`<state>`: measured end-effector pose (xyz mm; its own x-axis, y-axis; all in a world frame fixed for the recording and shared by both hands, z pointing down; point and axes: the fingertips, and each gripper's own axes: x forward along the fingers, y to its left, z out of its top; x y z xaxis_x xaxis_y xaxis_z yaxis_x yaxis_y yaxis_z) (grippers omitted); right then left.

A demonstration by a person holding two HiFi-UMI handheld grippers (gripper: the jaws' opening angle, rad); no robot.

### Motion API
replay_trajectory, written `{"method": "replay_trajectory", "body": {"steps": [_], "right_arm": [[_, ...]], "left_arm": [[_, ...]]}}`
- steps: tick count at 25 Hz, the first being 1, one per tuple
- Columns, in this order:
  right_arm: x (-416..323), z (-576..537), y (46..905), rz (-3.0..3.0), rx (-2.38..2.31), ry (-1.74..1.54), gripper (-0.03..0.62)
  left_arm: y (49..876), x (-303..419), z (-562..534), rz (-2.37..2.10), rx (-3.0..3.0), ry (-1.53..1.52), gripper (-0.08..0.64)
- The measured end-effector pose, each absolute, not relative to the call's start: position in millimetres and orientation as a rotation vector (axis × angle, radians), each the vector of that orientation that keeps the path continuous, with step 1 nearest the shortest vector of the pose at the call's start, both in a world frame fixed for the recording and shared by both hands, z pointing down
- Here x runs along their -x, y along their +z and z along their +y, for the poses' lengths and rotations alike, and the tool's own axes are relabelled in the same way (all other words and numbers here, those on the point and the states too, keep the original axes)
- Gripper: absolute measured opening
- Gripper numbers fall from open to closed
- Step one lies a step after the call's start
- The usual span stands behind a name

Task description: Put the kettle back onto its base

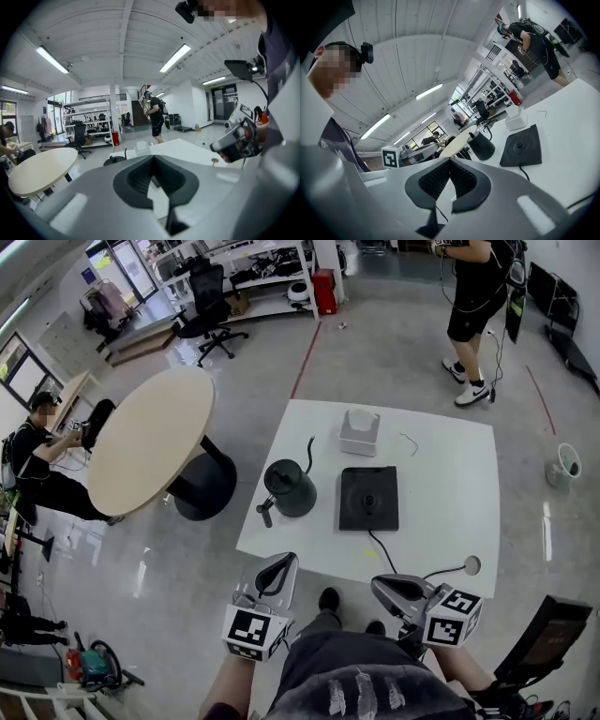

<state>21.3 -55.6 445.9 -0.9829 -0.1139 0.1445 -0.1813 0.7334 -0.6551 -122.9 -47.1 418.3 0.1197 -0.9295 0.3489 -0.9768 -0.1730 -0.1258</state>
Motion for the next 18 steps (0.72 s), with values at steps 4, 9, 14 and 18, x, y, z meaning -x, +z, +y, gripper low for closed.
{"method": "replay_trajectory", "body": {"steps": [4,9,14,18], "right_arm": [[14.8,-61.9,442.8,-2.794,-0.258,1.081,0.002],[74.9,-65.9,436.6,-2.754,-0.199,1.027,0.002],[102.8,-74.0,439.4,-2.683,-0.215,1.017,0.002],[118.7,-81.1,439.5,-2.66,-0.233,0.997,0.002]], "left_arm": [[425.1,174.7,-57.6,-1.98,-2.194,0.515,0.003],[443.9,236.1,-69.5,-1.972,-2.147,0.512,0.076],[488.9,271.8,-90.1,-1.897,-2.098,0.586,0.283],[534.3,293.6,-116.8,-1.835,-2.086,0.734,0.333]]}}
